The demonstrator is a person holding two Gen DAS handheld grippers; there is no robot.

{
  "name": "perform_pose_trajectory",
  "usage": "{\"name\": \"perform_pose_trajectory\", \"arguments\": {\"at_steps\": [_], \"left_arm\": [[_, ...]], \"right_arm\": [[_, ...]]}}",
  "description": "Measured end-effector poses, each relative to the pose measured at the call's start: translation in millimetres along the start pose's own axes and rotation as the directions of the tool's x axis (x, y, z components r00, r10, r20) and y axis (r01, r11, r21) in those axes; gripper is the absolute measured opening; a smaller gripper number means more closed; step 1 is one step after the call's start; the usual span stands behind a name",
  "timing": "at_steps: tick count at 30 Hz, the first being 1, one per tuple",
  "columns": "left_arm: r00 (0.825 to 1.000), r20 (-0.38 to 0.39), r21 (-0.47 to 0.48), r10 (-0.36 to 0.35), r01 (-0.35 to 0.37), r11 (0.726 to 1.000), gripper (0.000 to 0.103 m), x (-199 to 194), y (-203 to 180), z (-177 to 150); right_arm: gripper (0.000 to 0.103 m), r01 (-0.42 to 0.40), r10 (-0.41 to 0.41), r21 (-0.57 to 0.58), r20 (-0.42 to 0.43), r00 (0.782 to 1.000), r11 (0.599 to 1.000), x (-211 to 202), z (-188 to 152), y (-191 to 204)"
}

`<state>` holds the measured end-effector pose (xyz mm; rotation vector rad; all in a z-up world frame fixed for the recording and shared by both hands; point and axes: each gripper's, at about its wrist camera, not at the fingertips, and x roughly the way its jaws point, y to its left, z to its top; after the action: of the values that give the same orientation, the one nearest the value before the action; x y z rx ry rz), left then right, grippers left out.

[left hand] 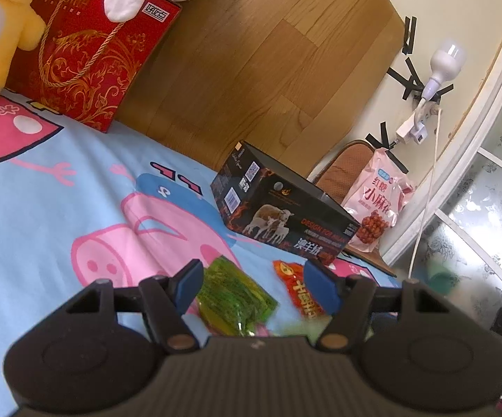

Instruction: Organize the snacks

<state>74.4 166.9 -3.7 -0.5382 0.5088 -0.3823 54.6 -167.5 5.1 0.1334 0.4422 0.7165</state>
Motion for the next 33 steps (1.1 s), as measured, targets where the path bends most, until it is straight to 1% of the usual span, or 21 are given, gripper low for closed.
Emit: {"name": "perform_pose_trajectory", "arguments": {"at_steps": [5,9,13,22,25,26,28,30,33], "left_arm": [[1.000,-0.003,-0.001,0.001,-0.001,1.000,0.065,0,0,0],[1.000,-0.007,-0.005,0.004,-0.004,1.000,0.065,1,1,0],[1.000,-0.009,-0.013,0.008,-0.008,1.000,0.065,1,2,0],[1.000,-0.015,-0.027,0.011,-0.012,1.000,0.065,2,4,1],[1.000,-0.017,-0.030,0.012,-0.013,0.999,0.065,3,5,1],[1.000,-0.017,-0.031,0.012,-0.013,0.999,0.065,3,5,1],[1.000,-0.018,-0.033,0.013,-0.013,0.999,0.065,3,5,1],[1.000,-0.019,-0.035,0.013,-0.014,0.999,0.065,3,6,1],[1.000,-0.020,-0.039,0.014,-0.014,0.999,0.065,3,6,1]], "right_arm": [[0.010,-0.008,0.007,-0.003,-0.020,1.000,1.000,-8,-9,-3],[0.010,0.041,-0.039,0.036,-0.029,0.999,0.999,-14,-14,-13],[0.011,0.004,0.001,0.118,-0.050,0.999,0.993,-17,-18,-25],[0.014,-0.064,0.078,0.212,-0.057,0.995,0.975,-18,-19,-36],[0.016,-0.092,0.108,0.203,-0.067,0.992,0.975,-17,-19,-33],[0.019,-0.109,0.126,0.193,-0.076,0.989,0.975,-17,-19,-31],[0.025,-0.157,0.175,0.165,-0.100,0.979,0.974,-15,-20,-24],[0.026,-0.195,0.211,0.147,-0.109,0.971,0.970,-15,-20,-19],[0.027,-0.195,0.216,0.160,-0.121,0.969,0.968,-13,-20,-21]]}}
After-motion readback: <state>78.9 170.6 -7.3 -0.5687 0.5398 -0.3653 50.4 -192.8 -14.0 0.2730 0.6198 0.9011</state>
